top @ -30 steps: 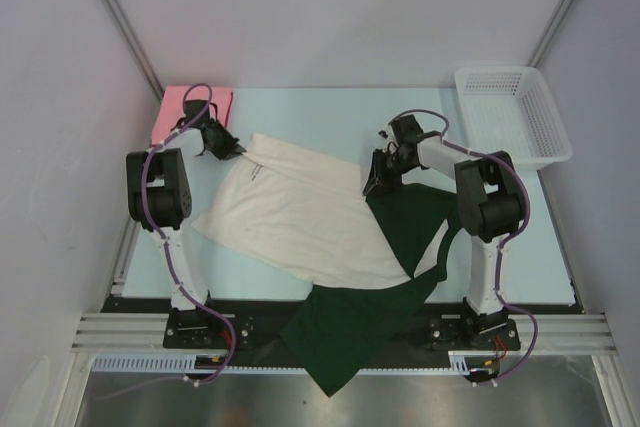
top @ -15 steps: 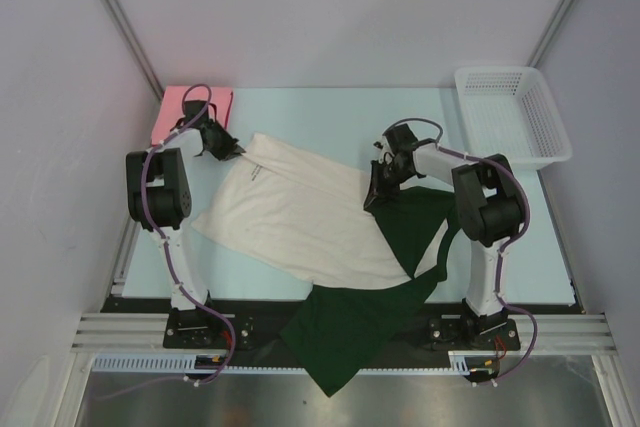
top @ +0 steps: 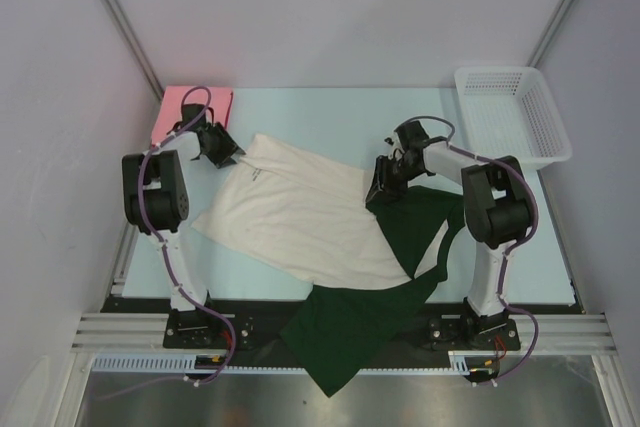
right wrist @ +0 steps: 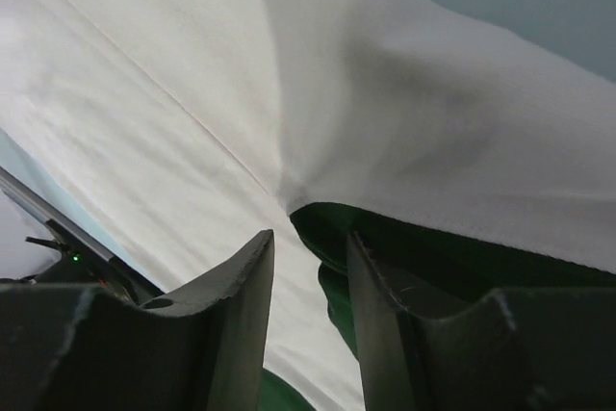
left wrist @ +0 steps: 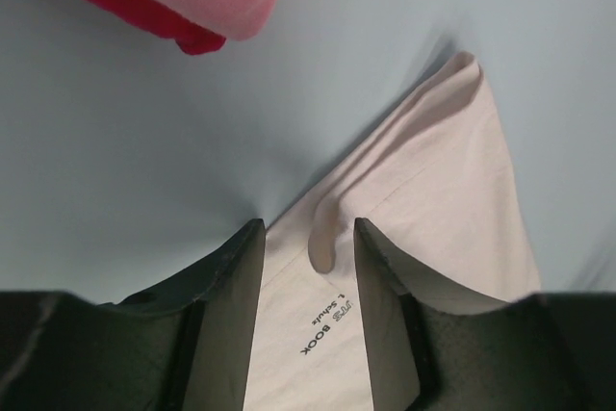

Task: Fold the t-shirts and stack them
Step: Fold the tshirt

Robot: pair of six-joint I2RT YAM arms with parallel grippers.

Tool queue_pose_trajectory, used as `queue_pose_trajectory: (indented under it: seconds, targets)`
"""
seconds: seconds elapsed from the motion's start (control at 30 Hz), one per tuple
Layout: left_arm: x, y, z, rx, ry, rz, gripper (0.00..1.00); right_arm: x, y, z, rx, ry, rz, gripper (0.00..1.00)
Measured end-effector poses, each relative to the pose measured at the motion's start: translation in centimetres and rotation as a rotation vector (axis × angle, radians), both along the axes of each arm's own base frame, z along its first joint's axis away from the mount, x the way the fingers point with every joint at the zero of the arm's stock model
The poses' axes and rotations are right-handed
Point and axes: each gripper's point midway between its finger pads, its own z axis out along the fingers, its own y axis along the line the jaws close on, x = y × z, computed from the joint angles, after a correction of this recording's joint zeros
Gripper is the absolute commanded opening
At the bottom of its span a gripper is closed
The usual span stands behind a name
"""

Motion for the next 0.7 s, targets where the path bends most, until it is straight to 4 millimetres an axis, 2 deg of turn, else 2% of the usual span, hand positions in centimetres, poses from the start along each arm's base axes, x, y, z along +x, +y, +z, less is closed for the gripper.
queue_pose_trajectory:
  seconds: [0.07, 0.23, 0.3, 0.47, 0.5, 0.53, 0.6, 0.63, 0.67, 0.7]
  targets:
    - [-0.2, -0.1, 0.0, -0.001, -0.003, -0.010, 0.49, 0.3, -0.3, 0.6, 0.013, -0.002, -0.019, 0.42]
    - [-0.6, -0.6, 0.3, -0.014, -0.015, -0.041, 0.63, 1.3, -1.5, 3.0, 0.059, -0.030, -0.076, 0.42]
    - [-0.6, -0.8, 0.5, -0.024, -0.023, -0.057, 0.61, 1.9, -2.2, 4.2, 0.078, -0.049, -0.101, 0.41]
    - [-0.8, -1.1, 0.4, -0.032, -0.019, -0.071, 0.39, 2.7, -4.1, 5.4, 0.099, -0.072, -0.150, 0.40]
    - [-0.9, -1.1, 0.4, -0.030, -0.017, -0.074, 0.37, 2.7, -4.4, 5.3, 0.098, -0.070, -0.159, 0.40]
    - [-0.9, -1.1, 0.3, -0.028, -0.014, -0.077, 0.26, 2.6, -4.7, 5.2, 0.096, -0.064, -0.166, 0.40]
    - [-1.0, -1.0, -0.1, -0.027, -0.005, -0.076, 0.17, 2.1, -5.1, 4.7, 0.092, -0.049, -0.175, 0.40]
    - [-1.1, -0.9, -0.4, -0.023, 0.005, -0.077, 0.05, 1.8, -5.2, 4.5, 0.090, -0.040, -0.177, 0.40]
    - [-1.0, -0.9, -0.7, -0.021, 0.013, -0.077, 0.00, 1.5, -5.3, 4.2, 0.087, -0.030, -0.179, 0.40]
    - [-0.8, -0.9, -0.8, -0.024, 0.018, -0.083, 0.00, 1.2, -5.4, 4.0, 0.086, -0.023, -0.180, 0.40]
